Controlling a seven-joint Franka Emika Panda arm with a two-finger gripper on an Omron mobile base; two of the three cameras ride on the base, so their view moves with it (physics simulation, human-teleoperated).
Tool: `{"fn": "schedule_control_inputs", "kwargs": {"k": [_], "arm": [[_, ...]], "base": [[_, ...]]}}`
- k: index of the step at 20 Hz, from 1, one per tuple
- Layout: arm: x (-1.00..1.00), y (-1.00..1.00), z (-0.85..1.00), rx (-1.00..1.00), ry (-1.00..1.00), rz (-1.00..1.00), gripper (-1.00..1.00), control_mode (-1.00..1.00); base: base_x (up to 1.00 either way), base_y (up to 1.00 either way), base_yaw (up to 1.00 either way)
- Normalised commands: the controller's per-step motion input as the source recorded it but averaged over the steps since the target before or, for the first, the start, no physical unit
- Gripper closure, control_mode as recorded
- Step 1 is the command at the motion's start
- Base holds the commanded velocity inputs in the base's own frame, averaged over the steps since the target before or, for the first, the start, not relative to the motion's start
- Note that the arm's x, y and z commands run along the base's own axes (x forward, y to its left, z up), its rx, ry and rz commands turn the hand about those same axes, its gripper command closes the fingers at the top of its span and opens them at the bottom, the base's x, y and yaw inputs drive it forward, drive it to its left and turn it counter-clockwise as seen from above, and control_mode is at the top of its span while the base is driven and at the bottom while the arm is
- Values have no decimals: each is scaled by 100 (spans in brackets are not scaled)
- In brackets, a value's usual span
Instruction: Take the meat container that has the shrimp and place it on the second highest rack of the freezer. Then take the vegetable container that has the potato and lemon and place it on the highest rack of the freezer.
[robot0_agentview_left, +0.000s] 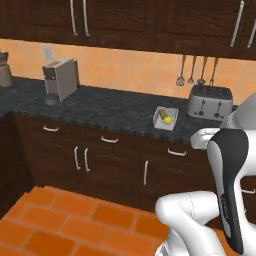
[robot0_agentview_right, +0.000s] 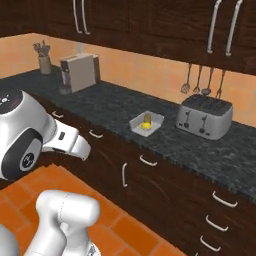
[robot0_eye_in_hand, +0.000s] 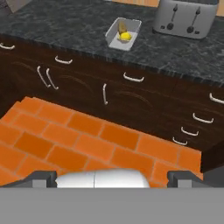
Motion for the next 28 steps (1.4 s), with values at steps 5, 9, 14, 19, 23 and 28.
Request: {"fn": "schedule_control_inputs", "kwargs": {"k": [5, 9, 14, 19, 23, 28], "arm": [[0, 0, 0, 0, 0, 0, -100, 100], [0, 0, 0, 0, 0, 0, -100, 100], [0, 0, 0, 0, 0, 0, -100, 100], [0, 0, 0, 0, 0, 0, -100, 100], [0, 0, 0, 0, 0, 0, -100, 100], [0, 0, 0, 0, 0, 0, -100, 100]], "base": [[94, 41, -56], [69, 12, -61], [40, 30, -49], [10, 84, -15], [26, 98, -8], [44, 35, -4]]}}
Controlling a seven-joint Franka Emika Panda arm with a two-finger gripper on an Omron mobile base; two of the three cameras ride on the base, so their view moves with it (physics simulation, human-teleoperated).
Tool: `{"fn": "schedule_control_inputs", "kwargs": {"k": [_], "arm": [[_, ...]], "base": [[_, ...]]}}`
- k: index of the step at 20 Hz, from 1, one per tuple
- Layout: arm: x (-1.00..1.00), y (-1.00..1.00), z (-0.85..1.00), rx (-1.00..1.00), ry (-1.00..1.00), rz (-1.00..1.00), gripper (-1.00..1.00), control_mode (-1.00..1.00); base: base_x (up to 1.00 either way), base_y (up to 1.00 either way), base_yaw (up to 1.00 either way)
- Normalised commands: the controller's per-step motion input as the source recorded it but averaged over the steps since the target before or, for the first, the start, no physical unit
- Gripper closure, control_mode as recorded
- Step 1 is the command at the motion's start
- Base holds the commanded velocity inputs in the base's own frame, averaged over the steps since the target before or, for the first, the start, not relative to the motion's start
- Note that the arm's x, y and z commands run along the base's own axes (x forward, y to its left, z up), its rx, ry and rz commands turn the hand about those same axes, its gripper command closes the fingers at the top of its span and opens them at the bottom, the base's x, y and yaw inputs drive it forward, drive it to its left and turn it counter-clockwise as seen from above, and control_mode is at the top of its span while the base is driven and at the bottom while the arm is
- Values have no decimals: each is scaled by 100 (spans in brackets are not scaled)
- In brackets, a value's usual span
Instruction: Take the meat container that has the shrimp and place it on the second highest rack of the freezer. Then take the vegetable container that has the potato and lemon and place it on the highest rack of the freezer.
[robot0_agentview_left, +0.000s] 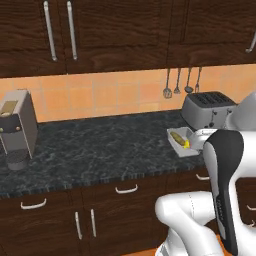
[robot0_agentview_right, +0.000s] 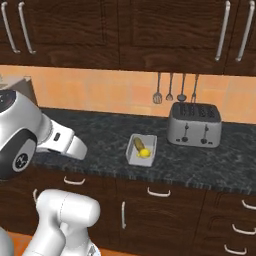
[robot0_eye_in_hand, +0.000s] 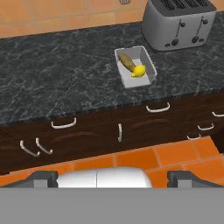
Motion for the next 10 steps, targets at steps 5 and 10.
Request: {"fn": "schedule_control_inputs", "kwargs": {"k": [5, 10], "arm": [[0, 0, 0, 0, 0, 0, -100, 100], [14, -19, -11, 5, 0, 0, -100, -100]], "base": [[64, -32, 2], [20, -22, 1]]}}
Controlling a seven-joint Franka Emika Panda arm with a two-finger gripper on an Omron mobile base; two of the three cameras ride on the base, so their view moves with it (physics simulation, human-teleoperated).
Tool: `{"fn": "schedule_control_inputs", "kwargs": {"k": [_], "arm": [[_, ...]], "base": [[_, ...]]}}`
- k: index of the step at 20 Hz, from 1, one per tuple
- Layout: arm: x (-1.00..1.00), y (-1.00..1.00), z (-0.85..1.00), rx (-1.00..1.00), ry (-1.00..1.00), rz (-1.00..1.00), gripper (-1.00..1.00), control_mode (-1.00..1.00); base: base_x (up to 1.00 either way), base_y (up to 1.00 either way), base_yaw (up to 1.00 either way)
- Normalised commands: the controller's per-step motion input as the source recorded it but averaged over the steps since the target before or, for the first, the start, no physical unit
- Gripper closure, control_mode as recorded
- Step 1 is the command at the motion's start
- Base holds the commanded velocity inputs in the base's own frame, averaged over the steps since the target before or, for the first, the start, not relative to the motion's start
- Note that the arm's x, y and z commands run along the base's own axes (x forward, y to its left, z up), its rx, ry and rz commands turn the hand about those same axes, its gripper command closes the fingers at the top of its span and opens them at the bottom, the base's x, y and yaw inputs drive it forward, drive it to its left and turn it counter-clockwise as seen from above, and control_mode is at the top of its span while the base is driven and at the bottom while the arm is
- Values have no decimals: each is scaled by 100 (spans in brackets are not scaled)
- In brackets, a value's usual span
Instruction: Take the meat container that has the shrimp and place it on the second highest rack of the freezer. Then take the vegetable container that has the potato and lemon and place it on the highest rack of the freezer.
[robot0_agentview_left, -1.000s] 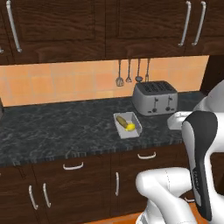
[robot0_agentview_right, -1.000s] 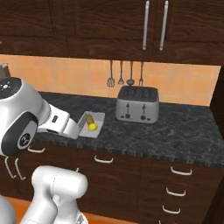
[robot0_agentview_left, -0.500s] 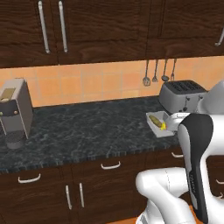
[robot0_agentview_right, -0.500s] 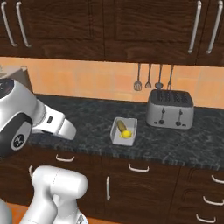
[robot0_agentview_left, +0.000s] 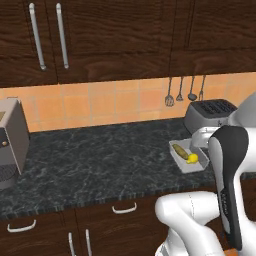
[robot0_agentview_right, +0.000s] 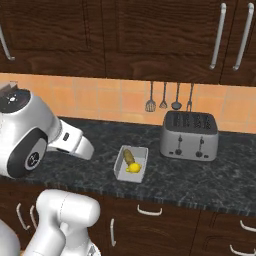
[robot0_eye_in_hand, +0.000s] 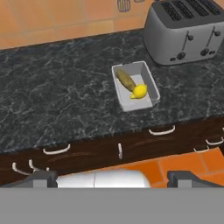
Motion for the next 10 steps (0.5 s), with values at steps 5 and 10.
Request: {"fn": "schedule_control_inputs", "kwargs": {"k": [5, 10], "arm": [[60, -41, -50, 20, 0, -23, -100, -100], [22, -19, -76, 18, 6, -39, -100, -100]], "base": [[0, 0, 0], [0, 0, 0]]}}
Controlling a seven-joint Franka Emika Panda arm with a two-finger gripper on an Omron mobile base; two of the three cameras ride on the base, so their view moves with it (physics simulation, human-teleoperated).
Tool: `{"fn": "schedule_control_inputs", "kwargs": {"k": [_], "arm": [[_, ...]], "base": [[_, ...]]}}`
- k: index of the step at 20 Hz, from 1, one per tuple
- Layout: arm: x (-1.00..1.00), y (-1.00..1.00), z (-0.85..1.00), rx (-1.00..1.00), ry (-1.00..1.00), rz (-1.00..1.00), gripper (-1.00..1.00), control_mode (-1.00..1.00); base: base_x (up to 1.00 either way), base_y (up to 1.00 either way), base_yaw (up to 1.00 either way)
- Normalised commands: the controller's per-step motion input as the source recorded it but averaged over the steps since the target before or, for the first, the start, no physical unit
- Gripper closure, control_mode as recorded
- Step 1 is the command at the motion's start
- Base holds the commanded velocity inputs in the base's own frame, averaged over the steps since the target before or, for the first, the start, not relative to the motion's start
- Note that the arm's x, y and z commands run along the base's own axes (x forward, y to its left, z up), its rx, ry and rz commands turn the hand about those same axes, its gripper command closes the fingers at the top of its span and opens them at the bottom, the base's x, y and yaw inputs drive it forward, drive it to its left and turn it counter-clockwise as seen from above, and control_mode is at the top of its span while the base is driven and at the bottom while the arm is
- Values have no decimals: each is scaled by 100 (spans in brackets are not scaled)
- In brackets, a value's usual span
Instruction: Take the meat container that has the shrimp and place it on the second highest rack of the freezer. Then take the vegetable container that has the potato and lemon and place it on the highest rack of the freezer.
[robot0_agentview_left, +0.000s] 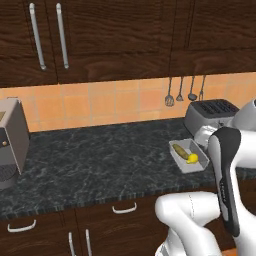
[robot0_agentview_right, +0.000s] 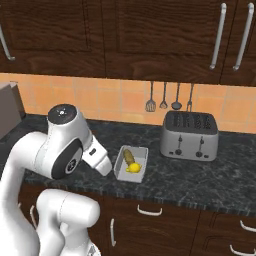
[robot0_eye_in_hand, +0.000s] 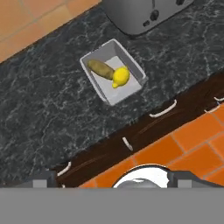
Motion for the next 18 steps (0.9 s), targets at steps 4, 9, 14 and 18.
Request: {"fn": "schedule_control_inputs", "kwargs": {"k": [4, 9, 14, 18], "arm": [[20, -44, -52, 1, 23, -52, -100, -100], [30, -53, -31, 5, 29, -39, -100, -100], [66, -5, -28, 11, 8, -2, -100, -100], [55, 0, -47, 8, -1, 0, -100, -100]], "base": [[0, 0, 0], [0, 0, 0], [0, 0, 0], [0, 0, 0]]}}
